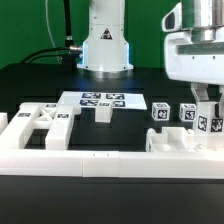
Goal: Assemble chair
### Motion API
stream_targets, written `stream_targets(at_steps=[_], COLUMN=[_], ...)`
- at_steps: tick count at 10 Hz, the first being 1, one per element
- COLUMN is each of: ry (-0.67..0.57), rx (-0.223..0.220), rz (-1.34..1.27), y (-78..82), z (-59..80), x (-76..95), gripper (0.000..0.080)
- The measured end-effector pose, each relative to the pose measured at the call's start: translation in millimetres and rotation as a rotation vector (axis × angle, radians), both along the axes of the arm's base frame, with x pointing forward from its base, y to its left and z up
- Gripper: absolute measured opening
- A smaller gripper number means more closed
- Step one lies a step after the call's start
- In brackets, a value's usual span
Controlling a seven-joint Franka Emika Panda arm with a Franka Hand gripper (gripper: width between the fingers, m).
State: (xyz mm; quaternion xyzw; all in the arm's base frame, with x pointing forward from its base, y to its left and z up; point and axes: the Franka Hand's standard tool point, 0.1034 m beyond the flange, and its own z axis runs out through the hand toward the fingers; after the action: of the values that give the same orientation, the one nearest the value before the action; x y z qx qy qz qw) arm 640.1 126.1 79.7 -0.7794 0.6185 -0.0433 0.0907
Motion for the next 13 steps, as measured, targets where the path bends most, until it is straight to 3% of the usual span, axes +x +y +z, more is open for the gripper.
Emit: stream_targets(at_steps=[2, 3, 5, 6, 13], ry=[0.003, -0.002, 0.004, -0.006, -0.002], rx=[0.018, 0.006, -0.015, -0.032, -0.170], rz=[-0.050, 0.010, 0.151, 0.248, 1.028], y=[-0.1, -0.2, 1.3, 0.9, -16.3], z=[0.3, -0.2, 0.5, 0.0, 0.6], x=[0.3, 0.1, -0.4, -0.2, -2.3], gripper=[0.0287, 0.0287, 0.0539, 0.0614, 0.0649])
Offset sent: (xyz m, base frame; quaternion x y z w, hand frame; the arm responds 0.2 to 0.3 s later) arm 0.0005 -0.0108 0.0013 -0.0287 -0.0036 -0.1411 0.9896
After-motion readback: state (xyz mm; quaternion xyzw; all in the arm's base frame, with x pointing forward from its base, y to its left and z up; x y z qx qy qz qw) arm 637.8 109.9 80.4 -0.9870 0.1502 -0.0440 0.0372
